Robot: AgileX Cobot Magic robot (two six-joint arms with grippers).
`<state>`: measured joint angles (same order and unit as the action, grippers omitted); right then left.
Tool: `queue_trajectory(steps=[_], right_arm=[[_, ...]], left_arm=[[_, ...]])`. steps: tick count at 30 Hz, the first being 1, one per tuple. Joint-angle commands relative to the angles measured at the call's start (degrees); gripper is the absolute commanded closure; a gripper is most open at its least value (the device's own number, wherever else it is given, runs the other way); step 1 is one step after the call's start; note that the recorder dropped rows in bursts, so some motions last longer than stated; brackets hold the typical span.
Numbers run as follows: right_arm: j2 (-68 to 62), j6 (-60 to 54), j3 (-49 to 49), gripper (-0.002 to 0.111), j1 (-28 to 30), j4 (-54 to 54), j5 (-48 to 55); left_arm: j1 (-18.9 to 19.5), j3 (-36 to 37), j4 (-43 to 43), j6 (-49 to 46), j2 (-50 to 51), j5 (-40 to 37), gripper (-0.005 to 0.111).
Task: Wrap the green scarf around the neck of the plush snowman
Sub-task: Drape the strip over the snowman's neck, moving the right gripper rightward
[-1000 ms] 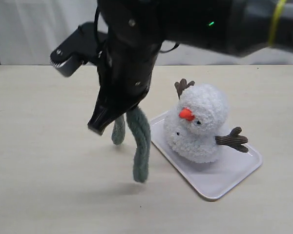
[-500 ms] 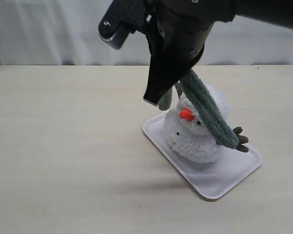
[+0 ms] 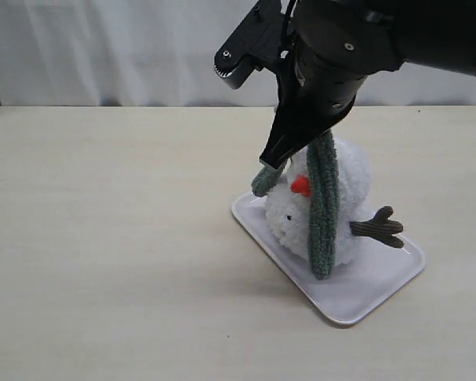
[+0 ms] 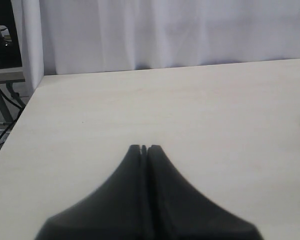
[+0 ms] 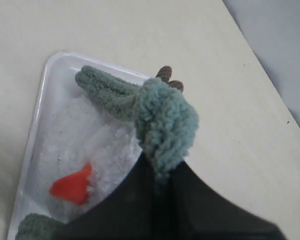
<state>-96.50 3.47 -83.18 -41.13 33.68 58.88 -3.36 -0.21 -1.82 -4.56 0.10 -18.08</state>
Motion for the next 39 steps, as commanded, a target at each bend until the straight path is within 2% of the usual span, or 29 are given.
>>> queue_trajectory(steps=[1, 10, 21, 30, 36, 39], right_arm=[[0.38, 0.41, 0.27, 0.104, 0.31, -0.05, -2.47], [0.38, 2.93, 0.62, 0.104, 5.75, -0.05, -2.67], [0.38, 2.93, 9.19, 0.104, 11.84, 0.22, -10.10], [0.38, -4.76, 9.40, 0.104, 11.68, 3.42, -2.93], [0.38, -7.97, 10.57, 0.103, 11.68, 4.66, -6.40], [0.38, -9.85, 12.90, 0.094, 11.80, 5.46, -7.43]], left_arm=[[0.03, 0.21, -0.33, -0.08, -0.10, 0.39, 0.107], [0.03, 0.21, -0.45, -0.08, -0.10, 0.39, 0.107], [0.03, 0.21, -0.45, -0.08, -0.10, 0.39, 0.107], [0.03, 0.21, -0.32, -0.08, -0.10, 0.39, 0.107], [0.03, 0.21, -0.32, -0.08, -0.10, 0.39, 0.107], [0.03, 0.21, -0.32, -0.08, -0.10, 0.39, 0.107]])
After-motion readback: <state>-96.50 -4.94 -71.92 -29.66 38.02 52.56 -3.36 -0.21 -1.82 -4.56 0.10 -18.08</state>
